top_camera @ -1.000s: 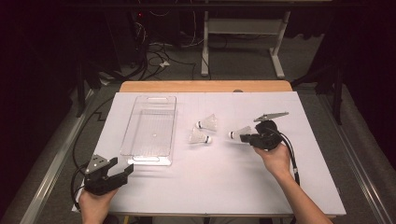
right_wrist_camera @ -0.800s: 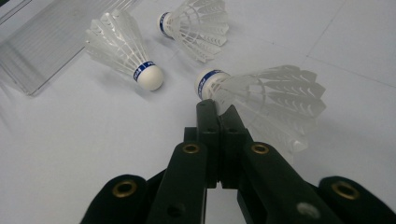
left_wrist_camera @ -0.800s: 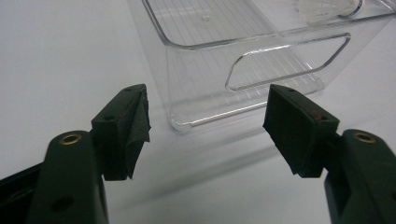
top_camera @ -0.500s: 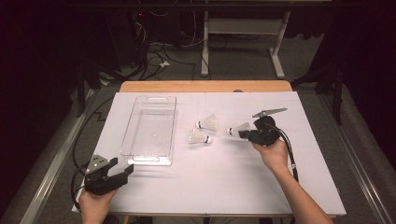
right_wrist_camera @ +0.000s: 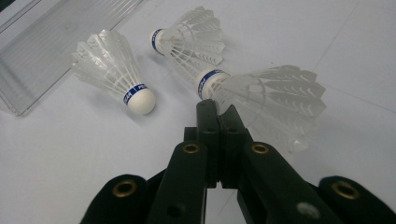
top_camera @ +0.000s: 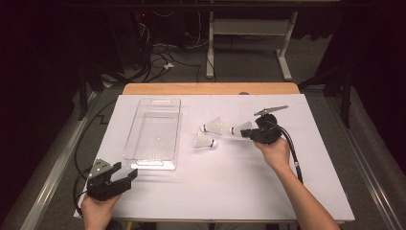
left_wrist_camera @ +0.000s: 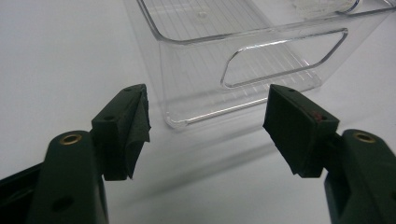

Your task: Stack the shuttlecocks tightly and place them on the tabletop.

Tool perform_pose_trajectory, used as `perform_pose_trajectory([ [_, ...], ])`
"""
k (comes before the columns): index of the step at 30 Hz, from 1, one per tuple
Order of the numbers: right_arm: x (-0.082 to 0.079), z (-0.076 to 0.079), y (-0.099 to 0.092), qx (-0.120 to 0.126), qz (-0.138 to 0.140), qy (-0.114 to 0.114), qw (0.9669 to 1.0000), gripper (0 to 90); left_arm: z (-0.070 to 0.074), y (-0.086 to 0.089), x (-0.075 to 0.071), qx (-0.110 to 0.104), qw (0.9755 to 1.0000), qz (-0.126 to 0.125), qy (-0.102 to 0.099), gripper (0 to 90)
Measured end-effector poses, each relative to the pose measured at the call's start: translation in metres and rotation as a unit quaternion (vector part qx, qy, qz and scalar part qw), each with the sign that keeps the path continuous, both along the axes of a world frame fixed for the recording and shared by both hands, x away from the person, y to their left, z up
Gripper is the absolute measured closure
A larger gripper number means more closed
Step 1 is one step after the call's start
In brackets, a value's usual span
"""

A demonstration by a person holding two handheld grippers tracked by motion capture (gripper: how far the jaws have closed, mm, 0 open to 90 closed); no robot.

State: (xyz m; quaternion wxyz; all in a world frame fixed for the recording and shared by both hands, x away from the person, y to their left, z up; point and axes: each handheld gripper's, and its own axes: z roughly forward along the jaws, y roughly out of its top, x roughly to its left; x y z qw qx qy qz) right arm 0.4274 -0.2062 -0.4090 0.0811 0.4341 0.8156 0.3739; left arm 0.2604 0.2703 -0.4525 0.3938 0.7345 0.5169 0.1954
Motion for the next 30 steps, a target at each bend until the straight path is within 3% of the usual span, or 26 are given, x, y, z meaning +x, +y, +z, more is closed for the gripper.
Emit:
perform_pose_trajectory([
  [30, 0.027, -0.005, 0.032, 0.007, 0.016, 0.014, 0.9997, 90.0, 0.000, 0.000, 0.000, 0.001, 1.0000, -0.003, 0.001, 32.2],
])
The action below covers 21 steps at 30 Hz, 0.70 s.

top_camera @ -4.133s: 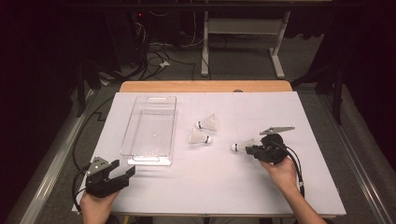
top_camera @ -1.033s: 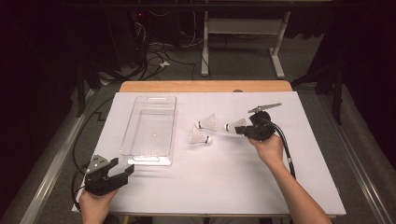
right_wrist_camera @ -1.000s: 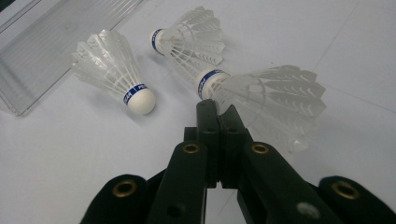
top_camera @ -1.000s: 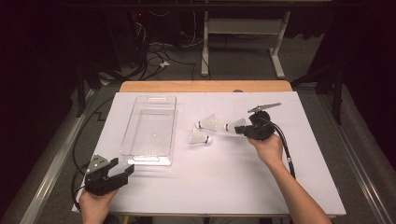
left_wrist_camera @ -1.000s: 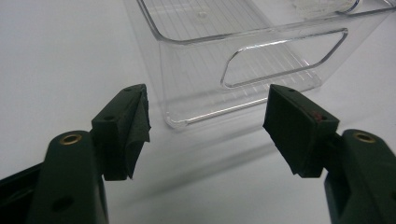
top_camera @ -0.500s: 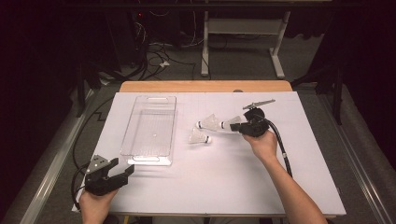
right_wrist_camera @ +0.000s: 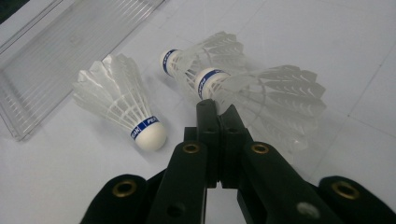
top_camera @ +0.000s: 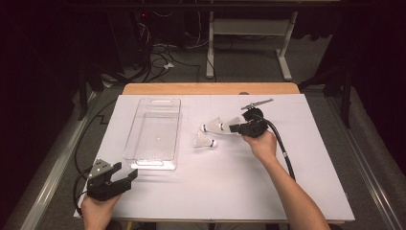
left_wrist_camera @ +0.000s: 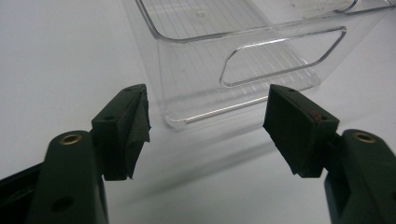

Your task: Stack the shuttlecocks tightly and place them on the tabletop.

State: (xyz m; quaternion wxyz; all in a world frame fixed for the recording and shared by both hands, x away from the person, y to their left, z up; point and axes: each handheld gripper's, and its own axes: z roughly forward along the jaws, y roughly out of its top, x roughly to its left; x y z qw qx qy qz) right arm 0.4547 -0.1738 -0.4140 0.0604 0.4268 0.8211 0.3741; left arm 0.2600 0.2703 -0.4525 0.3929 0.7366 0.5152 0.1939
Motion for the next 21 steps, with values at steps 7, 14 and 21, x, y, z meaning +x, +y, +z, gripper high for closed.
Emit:
perform_pose_trajectory([
  [7, 0.005, -0.002, 0.008, 0.001, 0.005, 0.002, 1.0000, 90.0, 0.000, 0.000, 0.000, 0.000, 1.0000, -0.001, 0.000, 32.2],
  [14, 0.008, -0.004, 0.012, 0.002, 0.009, 0.007, 0.9999, 90.0, 0.000, 0.000, 0.000, 0.000, 1.0000, -0.001, 0.000, 32.2],
  [21, 0.010, -0.006, 0.019, 0.001, 0.016, 0.011, 0.9998, 90.0, 0.000, 0.000, 0.000, 0.000, 1.0000, -0.001, -0.001, 32.2],
])
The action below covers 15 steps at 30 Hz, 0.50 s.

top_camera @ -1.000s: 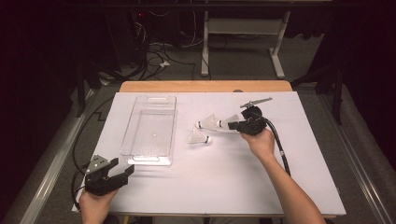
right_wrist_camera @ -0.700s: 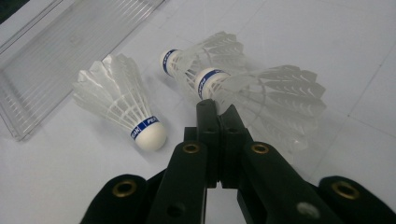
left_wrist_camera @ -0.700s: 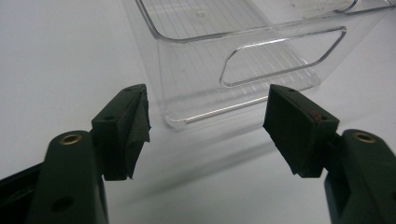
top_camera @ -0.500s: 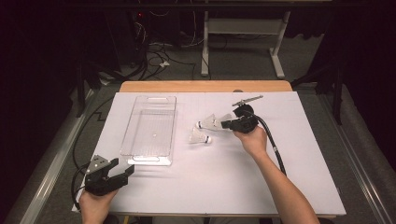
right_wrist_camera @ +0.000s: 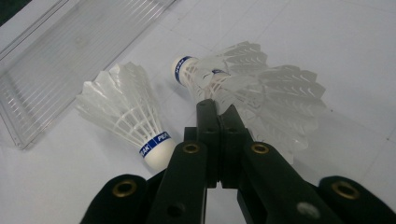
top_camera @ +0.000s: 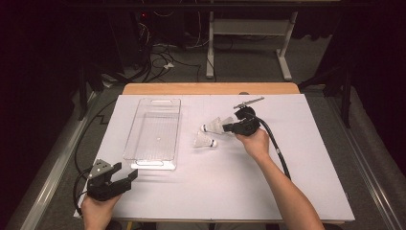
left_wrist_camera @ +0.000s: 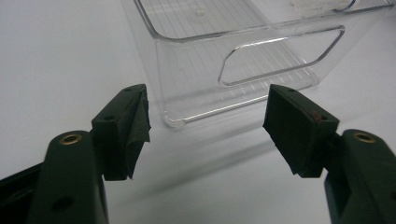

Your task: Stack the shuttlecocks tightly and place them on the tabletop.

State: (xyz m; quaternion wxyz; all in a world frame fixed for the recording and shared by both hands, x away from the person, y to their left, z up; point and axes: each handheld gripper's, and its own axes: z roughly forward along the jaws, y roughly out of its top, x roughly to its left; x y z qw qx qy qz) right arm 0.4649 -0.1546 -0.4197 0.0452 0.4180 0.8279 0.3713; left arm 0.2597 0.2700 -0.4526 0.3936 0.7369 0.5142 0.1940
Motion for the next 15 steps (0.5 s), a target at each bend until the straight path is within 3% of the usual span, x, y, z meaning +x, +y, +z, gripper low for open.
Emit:
perform_pose_trajectory([
  [15, -0.0001, -0.0036, 0.0061, 0.006, 0.007, 0.004, 0.9999, 90.0, 0.0000, 0.0000, -0.0001, 0.000, 1.0000, -0.001, 0.000, 32.2],
])
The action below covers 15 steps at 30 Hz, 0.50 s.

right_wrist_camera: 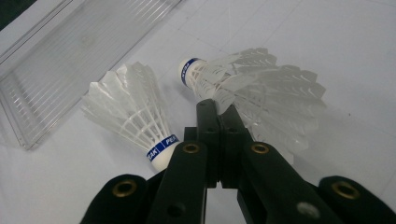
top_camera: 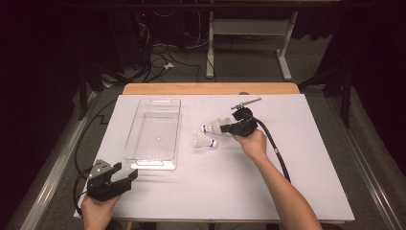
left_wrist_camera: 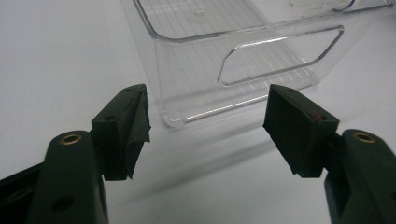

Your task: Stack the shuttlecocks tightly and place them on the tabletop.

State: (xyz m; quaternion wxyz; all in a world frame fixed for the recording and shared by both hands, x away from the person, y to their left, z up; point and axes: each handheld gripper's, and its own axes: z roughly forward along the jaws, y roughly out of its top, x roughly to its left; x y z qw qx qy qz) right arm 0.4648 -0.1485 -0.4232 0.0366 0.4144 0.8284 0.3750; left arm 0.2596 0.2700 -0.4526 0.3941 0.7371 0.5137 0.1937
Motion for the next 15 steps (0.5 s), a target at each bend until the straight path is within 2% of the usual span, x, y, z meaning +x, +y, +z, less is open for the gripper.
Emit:
perform_pose_trajectory([
  [15, 0.0004, -0.0069, 0.0060, 0.009, 0.006, 0.003, 0.9999, 90.0, 0.0002, -0.0009, -0.0004, 0.002, 1.0000, -0.002, 0.000, 32.2],
])
